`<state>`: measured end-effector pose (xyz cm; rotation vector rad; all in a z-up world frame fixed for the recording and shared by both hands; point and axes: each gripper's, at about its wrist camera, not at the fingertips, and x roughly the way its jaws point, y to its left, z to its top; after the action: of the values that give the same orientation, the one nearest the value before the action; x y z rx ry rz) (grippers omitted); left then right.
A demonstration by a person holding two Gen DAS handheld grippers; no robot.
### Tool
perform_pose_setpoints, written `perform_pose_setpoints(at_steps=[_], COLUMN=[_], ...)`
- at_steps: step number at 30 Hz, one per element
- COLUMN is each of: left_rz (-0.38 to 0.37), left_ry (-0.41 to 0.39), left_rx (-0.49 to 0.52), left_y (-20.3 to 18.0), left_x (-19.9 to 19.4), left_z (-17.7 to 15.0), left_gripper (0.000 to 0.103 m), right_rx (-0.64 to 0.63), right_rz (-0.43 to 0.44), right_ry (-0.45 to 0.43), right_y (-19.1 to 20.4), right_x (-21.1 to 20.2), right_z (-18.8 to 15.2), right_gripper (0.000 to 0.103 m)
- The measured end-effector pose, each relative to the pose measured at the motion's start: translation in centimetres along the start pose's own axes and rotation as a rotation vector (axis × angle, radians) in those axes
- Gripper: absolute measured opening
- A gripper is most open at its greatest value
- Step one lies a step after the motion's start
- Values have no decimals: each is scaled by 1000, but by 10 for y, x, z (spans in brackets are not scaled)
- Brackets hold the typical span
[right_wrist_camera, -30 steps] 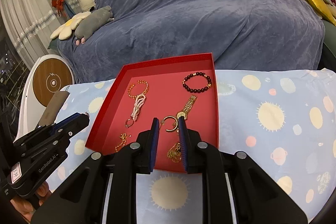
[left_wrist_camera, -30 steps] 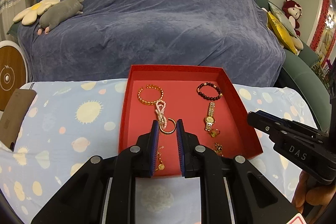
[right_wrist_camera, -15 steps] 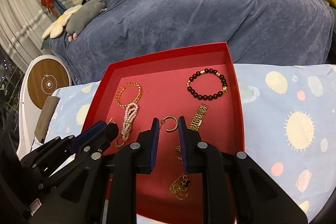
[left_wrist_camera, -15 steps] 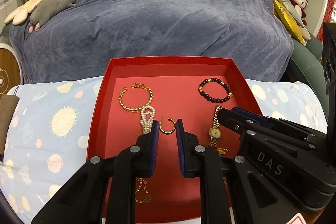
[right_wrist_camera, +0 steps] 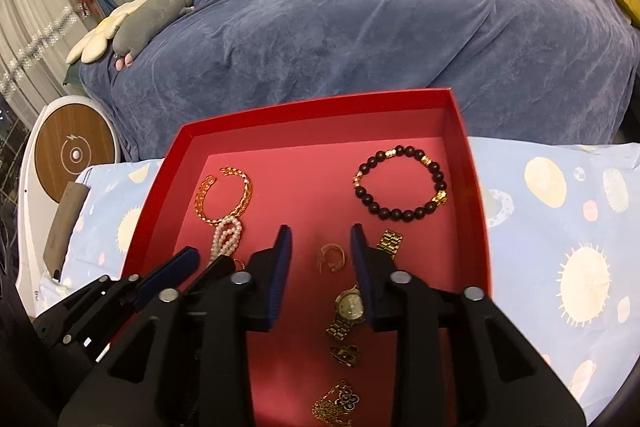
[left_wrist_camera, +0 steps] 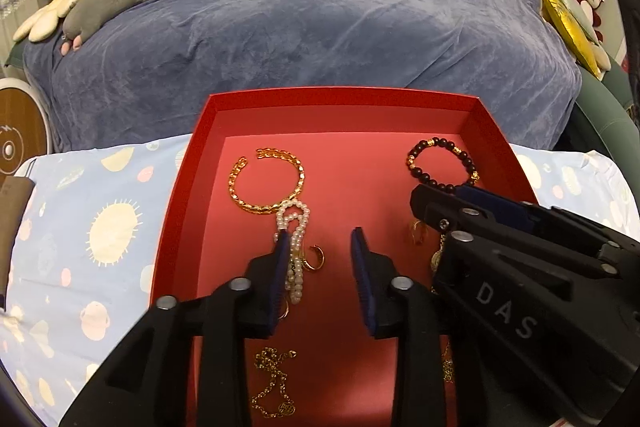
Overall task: Organize jewelry
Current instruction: 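Lower both earrings into the red box and open both tools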
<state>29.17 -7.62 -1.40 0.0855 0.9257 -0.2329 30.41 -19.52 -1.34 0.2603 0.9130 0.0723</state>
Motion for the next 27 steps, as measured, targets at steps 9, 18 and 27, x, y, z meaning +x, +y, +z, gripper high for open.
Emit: perform_pose_setpoints(at_steps=[9,18,27], left_rz=[7,37,36], left_ry=[-31,-80,-77], left_rx=[-4,7,16], left_y=[6,0,4], left_x=[-31,-76,-114], left_z=[-10,-27,-67], left_gripper=[40,47,48], right_rx=[54,10,-43], right_rz=[-2,-36,-48], right_ry=[-42,-70,-88], right_y=[-23,-18,-7], right_x=[-41,-89,-132], right_z=[-16,-48,-94], right_gripper=[39,48,49])
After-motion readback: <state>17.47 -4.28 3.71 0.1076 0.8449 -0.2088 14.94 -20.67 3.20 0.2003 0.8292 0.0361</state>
